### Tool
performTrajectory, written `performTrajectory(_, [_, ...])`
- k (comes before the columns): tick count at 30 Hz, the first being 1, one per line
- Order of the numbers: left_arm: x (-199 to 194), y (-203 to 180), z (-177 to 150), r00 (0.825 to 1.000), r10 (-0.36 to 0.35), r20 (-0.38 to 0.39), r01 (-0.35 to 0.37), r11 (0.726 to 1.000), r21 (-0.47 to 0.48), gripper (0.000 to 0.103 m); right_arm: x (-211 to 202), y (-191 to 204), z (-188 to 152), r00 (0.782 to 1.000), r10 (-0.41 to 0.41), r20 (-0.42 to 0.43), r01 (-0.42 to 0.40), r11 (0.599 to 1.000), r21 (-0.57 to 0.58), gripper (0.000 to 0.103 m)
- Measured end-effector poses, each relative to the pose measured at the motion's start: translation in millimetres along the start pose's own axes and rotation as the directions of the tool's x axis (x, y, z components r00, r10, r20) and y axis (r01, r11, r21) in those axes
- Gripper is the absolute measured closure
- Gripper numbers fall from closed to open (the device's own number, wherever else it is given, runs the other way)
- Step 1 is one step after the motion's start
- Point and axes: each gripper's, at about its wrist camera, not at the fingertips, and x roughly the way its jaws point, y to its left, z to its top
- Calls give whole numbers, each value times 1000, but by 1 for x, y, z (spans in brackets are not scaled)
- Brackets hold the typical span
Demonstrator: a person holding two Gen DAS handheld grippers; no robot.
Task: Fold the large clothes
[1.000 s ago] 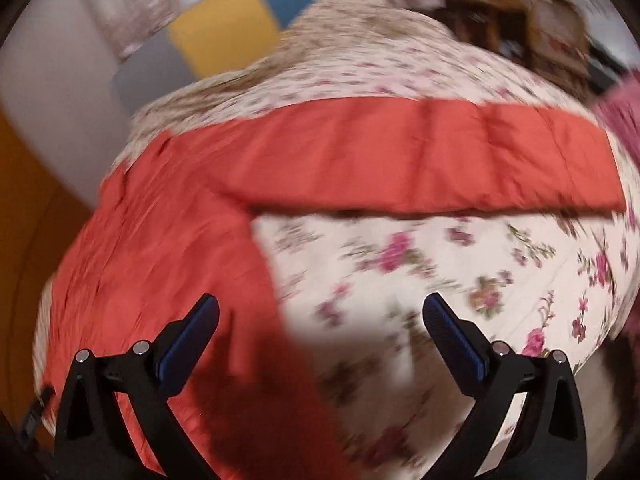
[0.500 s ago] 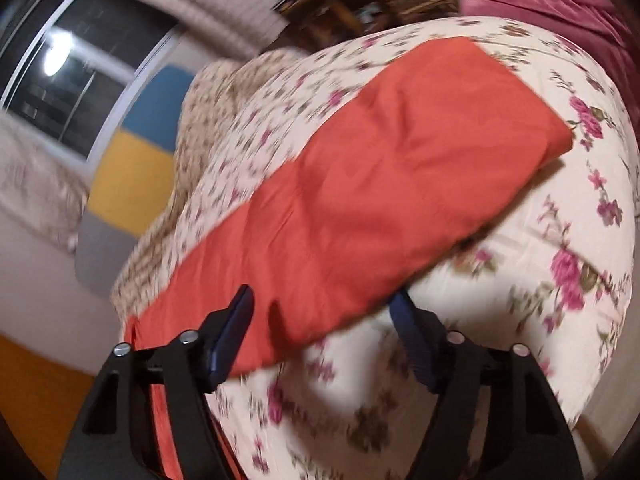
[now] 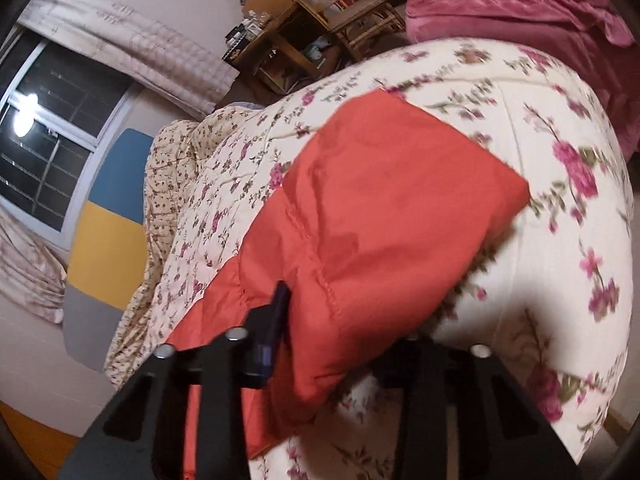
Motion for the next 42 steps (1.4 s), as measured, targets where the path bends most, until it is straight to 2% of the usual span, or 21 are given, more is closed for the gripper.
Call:
performTrajectory(2, [1, -2, -1, 1000, 8, -1, -8, 1000, 7, 3, -1, 11, -2, 1000, -12, 21, 13, 998, -55, 86])
performTrajectory(5, [2, -3, -1, 1000, 4, -8, -4, 1000, 11, 3, -12, 38, -11, 996, 8, 89, 6, 986, -165, 89])
performTrajectory(9, [3, 2, -2, 1000, -26, -4, 26, 1000, -15, 3, -30, 92, -40, 984, 90, 157, -29, 934, -356, 89])
performTrajectory(12, [2, 1, -3, 1000, -16, 7, 16, 1000, -13, 3, -34, 126, -68, 976, 150, 157, -60, 881, -470, 89])
performTrajectory(16, [-1, 1, -5, 1000, 1, 26, 0, 1000, -15, 3, -32, 175, -122, 965, 232, 120, -105, 766, -634, 90])
performTrajectory(21, [0, 3, -5, 1000, -5, 29, 5, 1000, -20, 3, -22, 217, -188, 953, 301, 26, -180, 638, -749, 92])
performTrajectory(24, [0, 3, -5, 999, -7, 32, 8, 1000, -23, 3, -17, 242, -230, 936, 350, -42, -238, 543, -805, 93])
performTrajectory(26, [1, 3, -5, 999, -8, 33, 9, 1000, -25, 3, -15, 258, -263, 920, 379, -102, -284, 463, -839, 93])
performTrajectory(33, [1, 3, -6, 999, -8, 42, 10, 1000, -30, 3, 4, 295, -339, 884, 381, -272, -391, 284, -875, 93])
performTrajectory(36, [0, 2, -6, 999, -8, 45, 9, 999, -31, 3, 9, 314, -369, 866, 370, -336, -421, 180, -889, 93])
performTrajectory(39, [0, 3, -7, 999, -7, 48, 9, 999, -32, 3, 11, 320, -406, 847, 350, -401, -445, 54, -894, 93])
performTrajectory(41, [0, 3, -7, 999, -6, 49, 8, 999, -32, 3, 15, 324, -427, 837, 321, -444, -464, -16, -886, 93])
performTrajectory(42, [0, 3, -7, 999, -6, 49, 7, 999, -32, 3, 17, 325, -436, 832, 310, -461, -474, -36, -880, 93])
